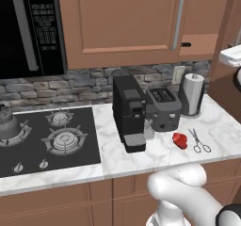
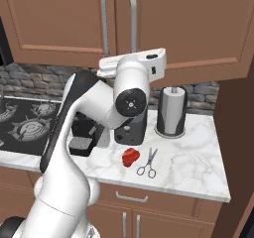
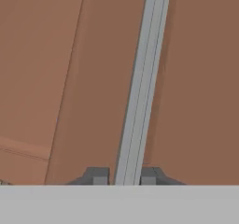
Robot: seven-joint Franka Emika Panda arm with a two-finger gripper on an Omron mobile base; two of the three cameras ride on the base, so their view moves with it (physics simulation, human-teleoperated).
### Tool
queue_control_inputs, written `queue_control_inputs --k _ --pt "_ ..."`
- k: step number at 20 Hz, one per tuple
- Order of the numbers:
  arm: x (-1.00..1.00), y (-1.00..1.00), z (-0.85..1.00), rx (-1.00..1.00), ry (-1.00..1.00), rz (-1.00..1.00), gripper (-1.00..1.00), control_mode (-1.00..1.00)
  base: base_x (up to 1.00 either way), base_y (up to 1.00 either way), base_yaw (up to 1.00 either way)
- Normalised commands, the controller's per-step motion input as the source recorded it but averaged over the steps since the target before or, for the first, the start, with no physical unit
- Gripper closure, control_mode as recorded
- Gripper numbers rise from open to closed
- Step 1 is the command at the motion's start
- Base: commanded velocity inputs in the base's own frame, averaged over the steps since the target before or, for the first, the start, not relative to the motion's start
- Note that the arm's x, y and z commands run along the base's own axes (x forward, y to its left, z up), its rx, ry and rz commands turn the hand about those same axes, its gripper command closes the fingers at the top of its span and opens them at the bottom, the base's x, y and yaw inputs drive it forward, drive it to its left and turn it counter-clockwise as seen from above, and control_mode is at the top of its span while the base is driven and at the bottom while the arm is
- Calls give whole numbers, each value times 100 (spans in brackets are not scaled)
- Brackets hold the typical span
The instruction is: Pick the pan from the cabinet and place it on the stove. Then turn on the stove burner for the pan.
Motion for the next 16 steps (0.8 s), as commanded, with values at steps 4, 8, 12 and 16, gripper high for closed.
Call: queue_control_inputs --k 4,8,12,16 --pt "-93 -69 0 0 4 2 100 -100 0 0 0" --pt "-61 -36 -31 -2 7 3 -100 -100 0 0 0" --pt "-43 0 -37 -7 1 1 -100 -100 0 0 0" --pt "-31 24 -14 -8 -2 -7 -100 -100 0 0 0"
